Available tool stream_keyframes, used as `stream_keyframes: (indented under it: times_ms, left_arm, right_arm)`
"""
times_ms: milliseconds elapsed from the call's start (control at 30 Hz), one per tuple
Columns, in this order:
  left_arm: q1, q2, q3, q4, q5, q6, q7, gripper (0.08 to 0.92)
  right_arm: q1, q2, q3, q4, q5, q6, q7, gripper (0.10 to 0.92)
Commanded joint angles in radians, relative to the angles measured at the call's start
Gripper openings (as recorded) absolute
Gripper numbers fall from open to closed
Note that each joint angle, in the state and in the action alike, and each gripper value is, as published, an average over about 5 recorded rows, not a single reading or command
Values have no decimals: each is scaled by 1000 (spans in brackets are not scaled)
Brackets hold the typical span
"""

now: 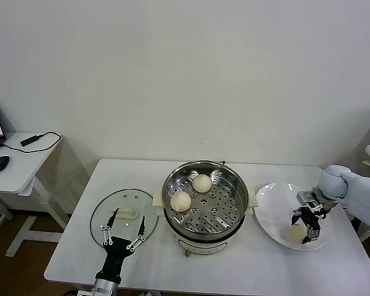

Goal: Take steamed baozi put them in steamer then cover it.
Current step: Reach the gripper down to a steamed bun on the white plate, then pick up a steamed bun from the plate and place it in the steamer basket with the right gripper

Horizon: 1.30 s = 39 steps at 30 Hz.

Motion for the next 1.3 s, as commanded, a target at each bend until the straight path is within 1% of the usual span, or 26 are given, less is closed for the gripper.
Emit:
stream_keyframes:
  times_ms: [33, 167, 267, 367, 467, 633, 733, 900, 1033, 1167, 1300]
  left_arm:
    - [0, 0, 0, -3, 0, 1, -1, 823]
    - [-3, 3, 3, -2, -1, 2, -3, 823]
    - [-7, 11, 7, 0, -1, 4, -4, 823]
    - [-9, 14, 6, -5, -2, 6, -5, 823]
    - [-6, 13, 6, -12, -3, 7, -7, 823]
    - [2, 17, 9, -21, -3, 7, -8, 823]
    - [5, 18, 8, -26, -3, 8, -8, 823]
    - [10, 19, 5, -33, -4, 7, -9, 823]
    - [11, 21, 8, -36, -4, 8, -10, 823]
    - [11, 20, 9, -43, -4, 12, -10, 823]
    - [11, 19, 8, -45, -5, 14, -10, 823]
  right_arm:
    - [-7, -2, 21, -4, -3, 2, -1, 710]
    - [82, -9, -13, 19, 22, 11, -6, 676]
    - [194, -1, -52, 40, 61, 43, -16, 671]
    - [336, 22, -134, 82, 104, 126, -25, 671]
    - [466, 60, -186, 129, 124, 245, -37, 673]
    - [628, 147, -191, 217, 80, 428, -57, 671]
    - [693, 197, -198, 293, 79, 486, -55, 672]
    - [718, 253, -208, 437, 60, 557, -16, 671]
    - [683, 272, -207, 534, -10, 603, 18, 670]
    - [635, 286, -203, 609, -92, 645, 43, 670]
    - [590, 302, -210, 647, -160, 686, 55, 670]
